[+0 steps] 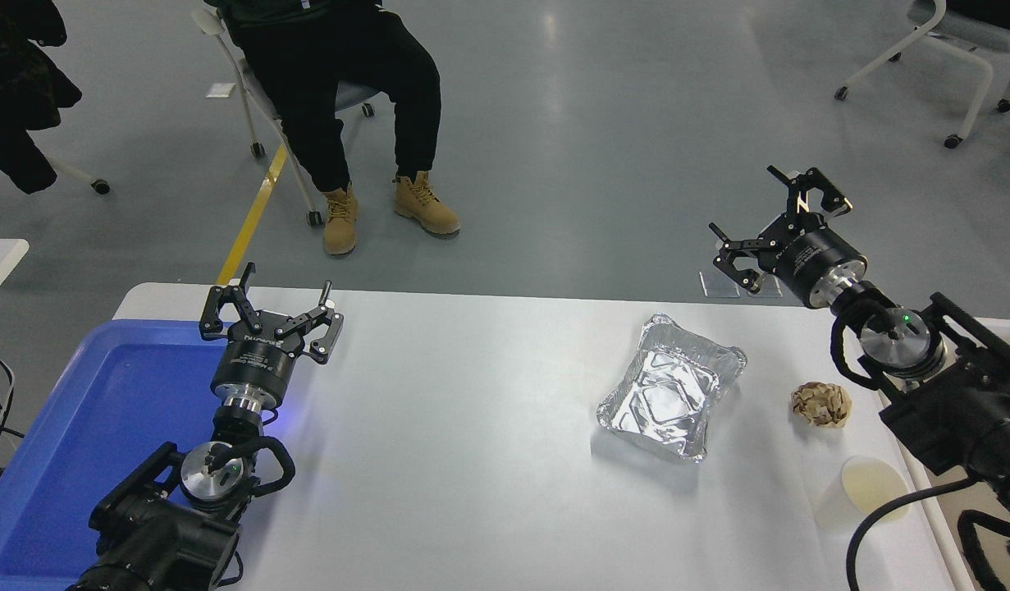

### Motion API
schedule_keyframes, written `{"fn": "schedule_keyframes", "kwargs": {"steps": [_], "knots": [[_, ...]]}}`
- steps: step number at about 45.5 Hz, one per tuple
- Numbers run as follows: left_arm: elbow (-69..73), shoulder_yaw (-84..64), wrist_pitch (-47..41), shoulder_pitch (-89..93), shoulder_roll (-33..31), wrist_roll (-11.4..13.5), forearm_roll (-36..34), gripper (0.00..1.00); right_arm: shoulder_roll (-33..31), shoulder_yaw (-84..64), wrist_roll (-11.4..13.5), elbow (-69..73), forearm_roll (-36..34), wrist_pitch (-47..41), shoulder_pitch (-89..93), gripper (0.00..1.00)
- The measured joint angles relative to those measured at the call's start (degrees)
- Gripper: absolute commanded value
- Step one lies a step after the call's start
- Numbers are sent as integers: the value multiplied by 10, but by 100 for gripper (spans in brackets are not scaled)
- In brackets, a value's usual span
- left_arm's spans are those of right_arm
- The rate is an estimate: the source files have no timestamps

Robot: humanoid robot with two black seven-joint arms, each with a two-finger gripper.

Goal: Pick up paper cup place in dustbin

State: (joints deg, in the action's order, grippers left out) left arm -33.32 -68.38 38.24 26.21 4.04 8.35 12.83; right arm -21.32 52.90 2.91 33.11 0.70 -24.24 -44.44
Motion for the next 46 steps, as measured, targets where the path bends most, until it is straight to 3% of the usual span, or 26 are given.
{"fn": "schedule_keyframes", "kwargs": {"steps": [14, 31, 46], "knots": [[0, 0, 0, 0, 0, 0, 0, 99, -110, -139, 1, 85, 43, 34, -63, 100], [0, 0, -1, 0, 1, 0, 0, 99, -259, -542, -3, 244, 47, 65, -298, 100], [0, 1, -1, 0, 1, 0, 0, 99, -304, -887, -6, 386, 84, 69, -569, 100]]}}
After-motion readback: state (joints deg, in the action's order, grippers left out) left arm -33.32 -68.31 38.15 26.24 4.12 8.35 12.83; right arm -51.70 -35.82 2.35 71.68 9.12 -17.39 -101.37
